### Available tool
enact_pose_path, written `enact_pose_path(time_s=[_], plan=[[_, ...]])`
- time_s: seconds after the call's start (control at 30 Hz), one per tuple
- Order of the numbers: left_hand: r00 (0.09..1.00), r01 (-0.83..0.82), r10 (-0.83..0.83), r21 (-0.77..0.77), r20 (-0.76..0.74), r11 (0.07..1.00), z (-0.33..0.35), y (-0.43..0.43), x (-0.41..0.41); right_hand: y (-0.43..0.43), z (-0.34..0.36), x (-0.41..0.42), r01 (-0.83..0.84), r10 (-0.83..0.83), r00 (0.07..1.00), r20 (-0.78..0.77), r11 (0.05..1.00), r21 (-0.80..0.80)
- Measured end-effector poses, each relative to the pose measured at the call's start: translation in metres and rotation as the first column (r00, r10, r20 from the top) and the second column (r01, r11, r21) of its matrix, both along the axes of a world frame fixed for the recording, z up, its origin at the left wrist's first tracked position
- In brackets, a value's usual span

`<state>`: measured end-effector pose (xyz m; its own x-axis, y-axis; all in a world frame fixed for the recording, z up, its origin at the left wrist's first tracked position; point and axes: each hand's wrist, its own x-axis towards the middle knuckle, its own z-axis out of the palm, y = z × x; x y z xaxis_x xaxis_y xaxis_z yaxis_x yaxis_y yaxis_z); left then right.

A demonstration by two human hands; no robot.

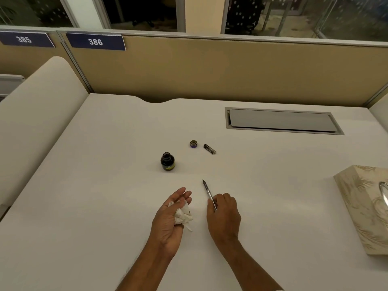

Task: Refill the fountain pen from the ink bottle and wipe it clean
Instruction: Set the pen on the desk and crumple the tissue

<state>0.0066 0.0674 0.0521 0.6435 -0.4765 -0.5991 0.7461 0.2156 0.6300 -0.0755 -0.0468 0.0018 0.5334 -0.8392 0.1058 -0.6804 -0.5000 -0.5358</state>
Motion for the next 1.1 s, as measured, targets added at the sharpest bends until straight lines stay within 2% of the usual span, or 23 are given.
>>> enact_pose_path(time_s=[0.43,0.77,0.93,1.1], plan=[[1.0,-0.002,0.002,0.007,-0.014,1.0,-0.008,0.005,-0.003,0.001,-0.006,0.005,0.028,-0.03,0.999,0.025,0.998,0.06],[1.0,0.015,-0.015,-0.002,-0.008,1.0,-0.006,0.008,-0.005,-0.004,-0.009,0.001,-0.011,0.012,1.0,-0.007,0.993,0.122],[1.0,0.019,-0.019,-0.021,-0.014,1.0,-0.006,0.01,-0.006,-0.001,-0.011,-0.01,-0.042,0.042,0.999,0.031,0.999,-0.009],[1.0,0.025,-0.025,-0.012,-0.017,1.0,-0.006,0.014,-0.008,0.001,-0.013,-0.025,-0.084,0.084,0.996,-0.005,0.991,-0.109]])
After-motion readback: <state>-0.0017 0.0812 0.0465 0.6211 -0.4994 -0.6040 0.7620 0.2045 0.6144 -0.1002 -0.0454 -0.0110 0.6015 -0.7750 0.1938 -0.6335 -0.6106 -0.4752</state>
